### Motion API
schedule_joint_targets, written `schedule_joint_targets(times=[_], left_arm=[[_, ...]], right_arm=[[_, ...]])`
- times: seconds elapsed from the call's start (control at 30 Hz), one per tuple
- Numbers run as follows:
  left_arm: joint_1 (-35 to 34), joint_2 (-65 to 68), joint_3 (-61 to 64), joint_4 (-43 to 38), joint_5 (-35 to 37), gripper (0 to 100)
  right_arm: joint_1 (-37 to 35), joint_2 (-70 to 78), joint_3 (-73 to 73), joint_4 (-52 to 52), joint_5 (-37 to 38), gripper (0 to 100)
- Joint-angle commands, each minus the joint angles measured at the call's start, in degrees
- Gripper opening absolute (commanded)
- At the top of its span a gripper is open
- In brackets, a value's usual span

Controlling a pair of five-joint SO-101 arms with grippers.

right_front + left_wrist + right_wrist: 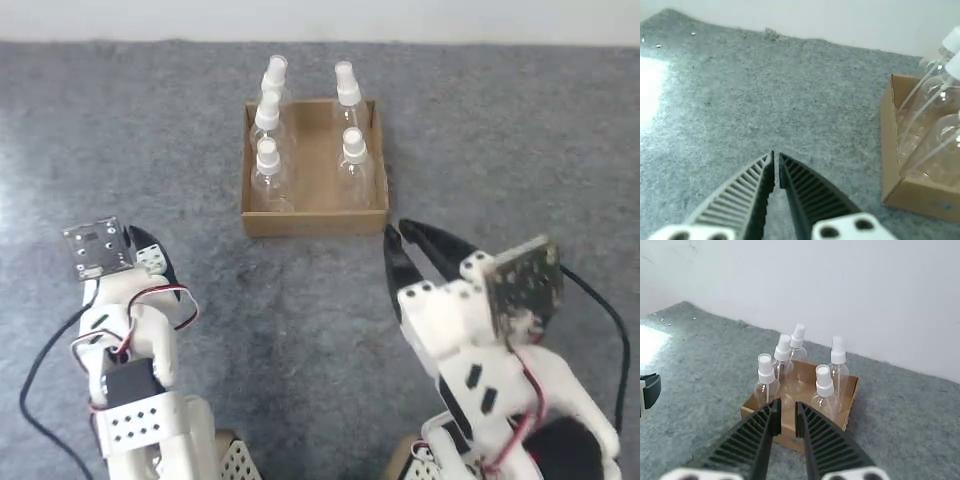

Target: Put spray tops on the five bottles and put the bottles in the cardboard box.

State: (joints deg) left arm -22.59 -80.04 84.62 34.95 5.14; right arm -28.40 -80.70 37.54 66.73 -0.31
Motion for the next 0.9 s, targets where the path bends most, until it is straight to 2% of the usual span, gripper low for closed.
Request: schedule_joint_targets(times=[0.0, 0.57, 0.73, 0.87], left_arm=[[0.18, -0.88, -0.57, -1.93, -0.44, 1], [0.26, -0.88, -0.48, -1.93, -0.44, 1], [0.18, -0.88, -0.48, -1.93, -0.44, 1], [0.18, -0.88, -0.48, -1.93, -0.44, 1]], right_arm=[[0.31, -2.86, 0.09, 2.42, 0.35, 0.6], [1.01, -23.16, 19.87, 2.51, 0.88, 0.6], [9.01, -23.16, 21.8, 1.63, 6.24, 0.6], [14.37, -23.25, 25.23, -2.07, 6.86, 0.6]])
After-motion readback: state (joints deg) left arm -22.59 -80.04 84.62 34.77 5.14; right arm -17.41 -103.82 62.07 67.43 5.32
